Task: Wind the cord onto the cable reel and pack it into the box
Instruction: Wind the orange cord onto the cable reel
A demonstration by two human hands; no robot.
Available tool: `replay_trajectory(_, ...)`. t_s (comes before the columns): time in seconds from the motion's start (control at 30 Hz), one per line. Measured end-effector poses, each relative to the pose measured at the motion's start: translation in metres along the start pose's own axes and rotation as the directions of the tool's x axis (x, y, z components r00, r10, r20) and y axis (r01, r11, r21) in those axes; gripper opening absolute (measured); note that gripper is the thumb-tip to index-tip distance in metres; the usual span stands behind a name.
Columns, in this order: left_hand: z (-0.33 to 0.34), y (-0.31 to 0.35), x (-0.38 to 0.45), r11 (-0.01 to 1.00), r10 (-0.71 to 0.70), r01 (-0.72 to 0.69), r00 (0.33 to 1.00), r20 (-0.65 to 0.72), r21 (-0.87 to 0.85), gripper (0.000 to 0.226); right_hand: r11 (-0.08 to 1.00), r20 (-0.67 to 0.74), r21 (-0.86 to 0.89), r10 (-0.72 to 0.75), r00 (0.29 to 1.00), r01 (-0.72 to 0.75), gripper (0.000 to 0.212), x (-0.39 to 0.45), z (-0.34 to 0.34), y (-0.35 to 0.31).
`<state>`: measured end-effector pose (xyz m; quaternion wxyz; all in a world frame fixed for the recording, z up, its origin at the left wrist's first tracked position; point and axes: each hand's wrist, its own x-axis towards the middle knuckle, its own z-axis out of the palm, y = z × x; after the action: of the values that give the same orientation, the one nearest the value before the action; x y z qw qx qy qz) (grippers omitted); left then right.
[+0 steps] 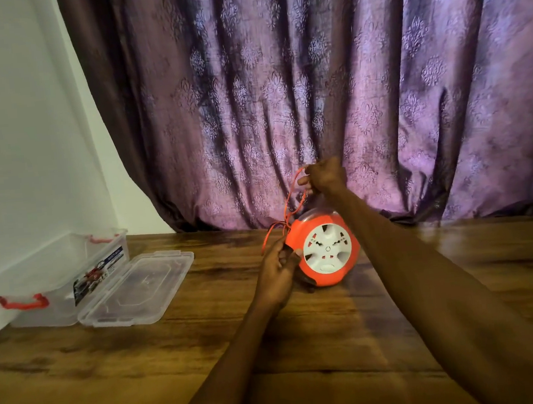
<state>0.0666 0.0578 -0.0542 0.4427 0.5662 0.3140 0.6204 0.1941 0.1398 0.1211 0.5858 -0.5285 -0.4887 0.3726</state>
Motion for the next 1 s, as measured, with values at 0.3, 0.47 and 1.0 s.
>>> replay_trajectory(0.3,-0.008,0.004,0.007,0.992,-0.058,0.056,0.998,-0.017,-0.109,0.024,0.995,0.001,-0.086,0.052,0.999,-0.052,0.020,0.013,-0.048,0.025)
replay_trajectory(0.47,-0.014,0.010,0.013,0.963,-0.166,0.149,0.984,-0.059,-0.223,0.024,0.943,0.189,-0.329,0.116,0.975,-0.048,0.026,-0.001,-0.068,0.048)
replay_trajectory(1.0,-0.013,0.024,0.014,0.840,-0.193,0.047,0.957,-0.216,-0.540,0.016,0.990,0.397,0.065,-0.142,0.907,0.127,0.038,-0.065,-0.043,0.068)
